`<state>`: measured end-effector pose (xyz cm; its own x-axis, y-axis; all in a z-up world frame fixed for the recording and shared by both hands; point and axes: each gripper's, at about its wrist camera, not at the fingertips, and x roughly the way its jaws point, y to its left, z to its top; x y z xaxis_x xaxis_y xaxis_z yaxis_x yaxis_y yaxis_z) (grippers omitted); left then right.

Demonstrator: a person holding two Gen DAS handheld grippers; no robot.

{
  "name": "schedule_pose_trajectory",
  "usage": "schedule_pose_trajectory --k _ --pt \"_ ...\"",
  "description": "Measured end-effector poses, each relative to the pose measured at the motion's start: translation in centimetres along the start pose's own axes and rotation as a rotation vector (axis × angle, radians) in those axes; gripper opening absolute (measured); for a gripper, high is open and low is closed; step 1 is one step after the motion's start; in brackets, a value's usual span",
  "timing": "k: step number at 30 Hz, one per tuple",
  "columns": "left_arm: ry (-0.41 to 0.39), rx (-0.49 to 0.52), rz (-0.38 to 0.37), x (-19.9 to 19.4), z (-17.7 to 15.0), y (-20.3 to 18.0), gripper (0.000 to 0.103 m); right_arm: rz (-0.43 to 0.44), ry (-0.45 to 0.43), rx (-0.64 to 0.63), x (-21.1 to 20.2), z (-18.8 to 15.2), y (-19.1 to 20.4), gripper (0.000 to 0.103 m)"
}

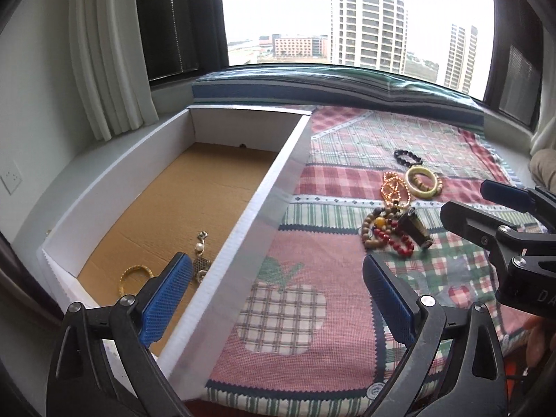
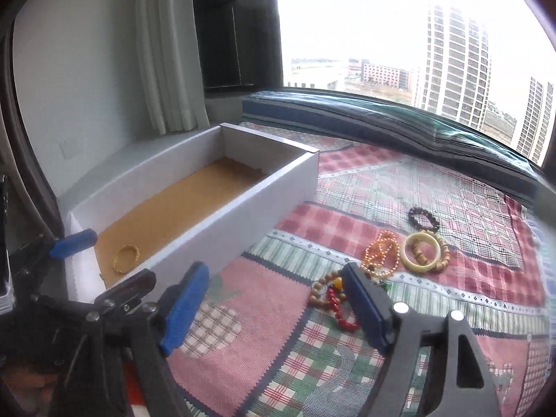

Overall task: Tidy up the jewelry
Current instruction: 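Move both grippers back from the box to the jewelry pile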

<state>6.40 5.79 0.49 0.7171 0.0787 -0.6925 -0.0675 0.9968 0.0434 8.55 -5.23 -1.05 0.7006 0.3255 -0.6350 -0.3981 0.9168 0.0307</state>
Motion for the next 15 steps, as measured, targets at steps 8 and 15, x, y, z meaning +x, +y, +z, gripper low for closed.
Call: schedule_pose_trajectory --k 8,15 --pt "0.046 0.034 -0.130 -0.1 -1.3 -4.9 0.101 -0.149 -0.017 0.140 -4.1 -5.7 -7.3 0.086" --pt "0.021 0.101 -0.115 -0.4 -1.4 -7.5 0.101 -0.277 0.005 0.218 -5.7 -8.9 -10.9 0.087"
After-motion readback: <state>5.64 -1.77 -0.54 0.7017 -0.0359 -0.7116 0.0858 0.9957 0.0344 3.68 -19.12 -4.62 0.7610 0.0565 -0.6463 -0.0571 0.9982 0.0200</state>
